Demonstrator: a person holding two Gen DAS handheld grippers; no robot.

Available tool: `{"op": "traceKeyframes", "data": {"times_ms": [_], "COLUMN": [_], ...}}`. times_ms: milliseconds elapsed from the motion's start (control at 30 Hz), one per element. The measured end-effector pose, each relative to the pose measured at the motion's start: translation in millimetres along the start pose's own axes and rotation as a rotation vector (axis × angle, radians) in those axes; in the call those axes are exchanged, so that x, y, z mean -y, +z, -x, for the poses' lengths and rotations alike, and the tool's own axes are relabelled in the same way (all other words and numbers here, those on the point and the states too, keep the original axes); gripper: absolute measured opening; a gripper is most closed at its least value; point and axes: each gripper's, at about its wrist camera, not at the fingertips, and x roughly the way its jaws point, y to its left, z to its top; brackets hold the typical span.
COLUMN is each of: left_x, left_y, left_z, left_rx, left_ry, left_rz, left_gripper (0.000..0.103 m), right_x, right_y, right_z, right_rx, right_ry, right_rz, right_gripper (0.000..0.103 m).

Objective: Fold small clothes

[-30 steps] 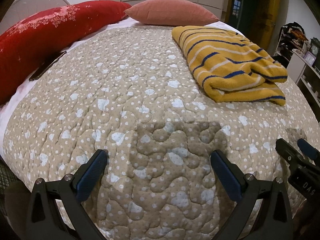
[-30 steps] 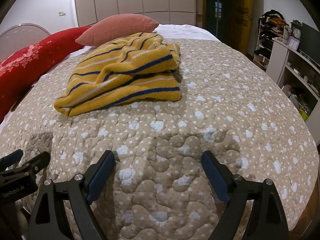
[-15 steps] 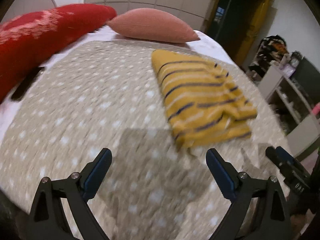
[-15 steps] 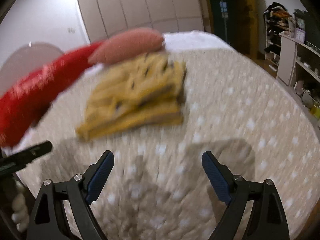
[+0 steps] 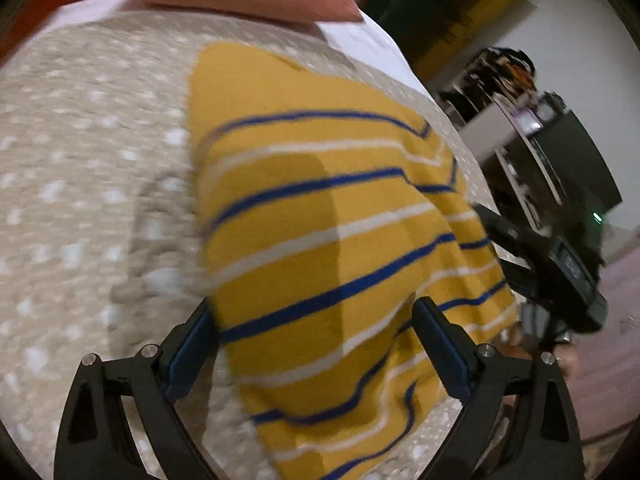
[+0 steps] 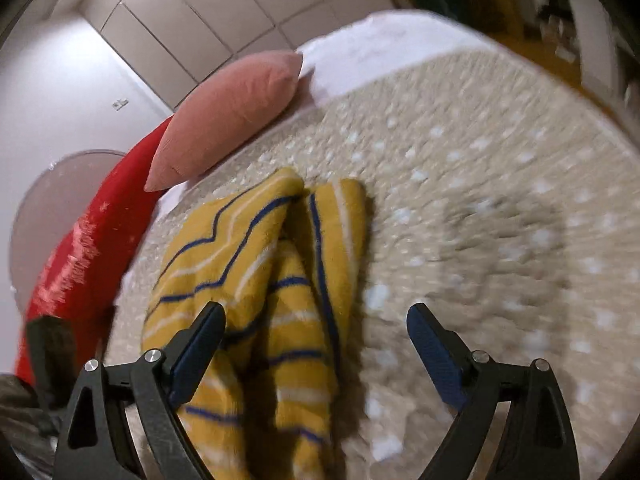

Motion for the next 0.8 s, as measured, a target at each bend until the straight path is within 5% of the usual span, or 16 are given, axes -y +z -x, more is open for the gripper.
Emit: {"op": "traceKeyframes", "data": {"times_ms": [67, 100, 200, 300, 433, 567, 800], "left_x": [15.0, 23.2, 29.5, 24.9, 13.1, 7.0, 15.9], "left_y": [-0.6, -1.3, 1.2, 1.9, -14.2, -38.4, -80.9], "left_z": [-9.1, -10.9, 3.0, 30.7, 47.0, 48.8, 102.4], "left_rx": [-0.012, -0.016, -0.014, 0.004, -0.019, -0.022, 0.111], "left_ry": [0.079, 0.129, 0.166, 0.126, 0.131, 0.203, 0.252], "left_rz": [-0.047, -0.077, -0.090, -0.061, -0.023, -0.017, -0.048], "left_gripper": [0.094, 0.080, 0.041, 0.031, 0.036, 0.045, 0.050], "right_x": [1.2, -1.0, -7.4, -12.9, -19.4, -20.7, -60.7], "right_y": [0.7, -0.8, -3.6, -4.2, -22.5, -41.6, -62.8], "right_z": [-18.8, -25.4, -34.1, -21.2, 4.9, 6.2, 81.3], "right_rx": [-0.048, -0.053, -0.086, -0.067, -0.042, -0.041, 0.116], "right_ry": [0.056, 0.062, 0.153, 0.187, 0.278, 0.054, 0.005], "right_rz": [-0.029, -0.031, -0.073, -0.100, -0.105, -0.015, 0.175], "right_gripper": [0.096, 0.096, 0.045, 0.033, 0.033, 0.052, 0.062]}}
